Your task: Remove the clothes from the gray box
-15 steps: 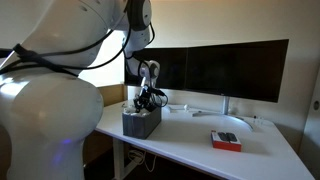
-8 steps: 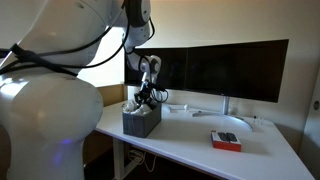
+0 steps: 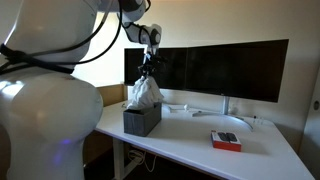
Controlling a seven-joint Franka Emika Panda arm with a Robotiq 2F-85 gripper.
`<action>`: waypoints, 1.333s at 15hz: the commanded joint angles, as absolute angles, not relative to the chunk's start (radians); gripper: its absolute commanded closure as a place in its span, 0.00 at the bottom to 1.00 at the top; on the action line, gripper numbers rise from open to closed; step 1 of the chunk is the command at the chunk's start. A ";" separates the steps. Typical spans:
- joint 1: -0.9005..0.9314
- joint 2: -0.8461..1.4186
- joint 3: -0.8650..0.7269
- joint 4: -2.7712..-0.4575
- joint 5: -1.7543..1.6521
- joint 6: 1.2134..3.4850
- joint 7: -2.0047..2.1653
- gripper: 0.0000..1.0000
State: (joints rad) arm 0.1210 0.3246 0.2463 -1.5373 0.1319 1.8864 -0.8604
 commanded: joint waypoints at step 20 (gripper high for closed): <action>0.315 0.385 0.406 -1.174 0.133 1.744 -1.122 0.94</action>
State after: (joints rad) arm 0.3114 0.3779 0.3819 -1.1850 0.1099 1.7794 -1.0623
